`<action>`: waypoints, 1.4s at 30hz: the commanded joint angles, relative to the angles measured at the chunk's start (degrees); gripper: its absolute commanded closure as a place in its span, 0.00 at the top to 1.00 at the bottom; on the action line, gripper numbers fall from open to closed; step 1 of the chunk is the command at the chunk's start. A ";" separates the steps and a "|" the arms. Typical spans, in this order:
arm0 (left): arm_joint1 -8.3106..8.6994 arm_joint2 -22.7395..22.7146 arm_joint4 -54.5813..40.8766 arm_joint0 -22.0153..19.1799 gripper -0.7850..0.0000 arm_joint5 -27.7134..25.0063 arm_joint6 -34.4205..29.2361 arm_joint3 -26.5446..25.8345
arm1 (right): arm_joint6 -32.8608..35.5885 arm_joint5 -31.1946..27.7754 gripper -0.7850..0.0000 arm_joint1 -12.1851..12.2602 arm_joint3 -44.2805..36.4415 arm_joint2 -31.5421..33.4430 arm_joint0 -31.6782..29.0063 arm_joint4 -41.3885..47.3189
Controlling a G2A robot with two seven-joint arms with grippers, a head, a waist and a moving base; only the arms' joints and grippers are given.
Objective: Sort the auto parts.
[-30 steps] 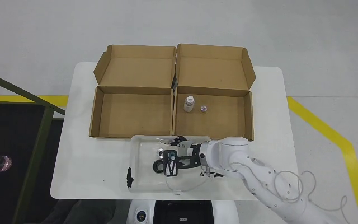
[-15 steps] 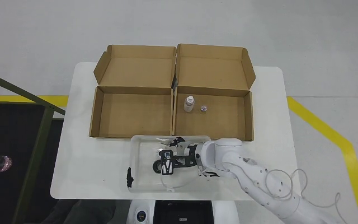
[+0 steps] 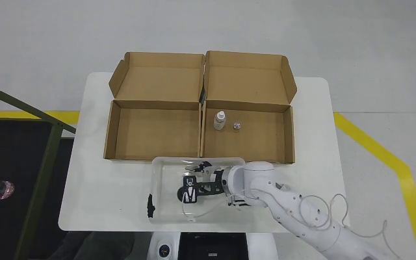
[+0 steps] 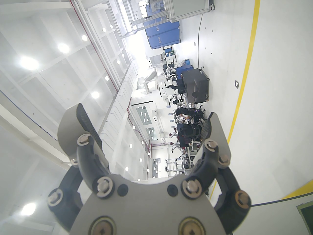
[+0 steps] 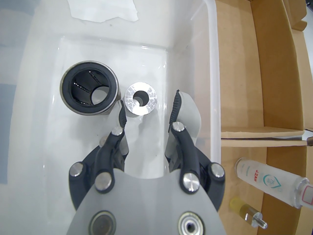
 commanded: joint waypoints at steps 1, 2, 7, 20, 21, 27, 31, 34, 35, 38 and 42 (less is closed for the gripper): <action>0.00 0.00 0.00 0.00 1.00 0.00 0.00 0.00 | 0.08 -0.13 0.47 -0.25 0.56 -0.27 0.39 0.17; 0.00 0.00 0.00 0.00 1.00 0.00 0.00 0.00 | 0.12 -0.18 0.47 -0.39 0.87 -0.44 0.58 0.31; 0.00 0.00 0.00 0.00 1.00 0.00 0.00 0.00 | 0.27 -0.22 0.48 -1.09 2.36 -1.19 1.54 0.70; 0.00 0.00 0.00 0.00 1.00 0.00 0.00 0.00 | 0.03 -0.90 0.48 -2.86 6.09 -3.34 3.31 1.44; 0.00 0.00 0.00 0.00 1.00 0.00 0.00 0.00 | 0.03 -0.97 0.48 -2.98 6.35 -3.50 3.43 1.38; 0.00 0.00 0.00 0.00 1.00 0.00 0.00 0.00 | -0.18 -1.21 0.44 -3.65 7.50 -4.16 3.95 1.35; 0.00 0.00 0.00 0.00 1.00 0.00 0.00 0.00 | -0.31 -1.50 0.19 -3.98 7.89 -4.32 4.10 1.47; 0.00 0.00 0.00 0.00 1.00 0.00 0.00 0.00 | -0.44 -1.59 0.00 -4.12 7.46 -4.23 3.99 1.49; 0.00 0.00 0.00 0.00 1.00 0.00 0.00 0.00 | -0.52 -1.70 0.00 -4.13 7.19 -4.13 3.90 1.57; 0.00 0.00 0.00 0.00 1.00 0.00 0.00 0.00 | -0.66 -2.12 0.00 -4.06 6.01 -3.63 3.58 1.62; 0.00 0.00 0.00 0.00 1.00 0.00 0.00 0.00 | -1.05 -2.39 0.00 -3.81 3.96 -2.58 2.78 1.70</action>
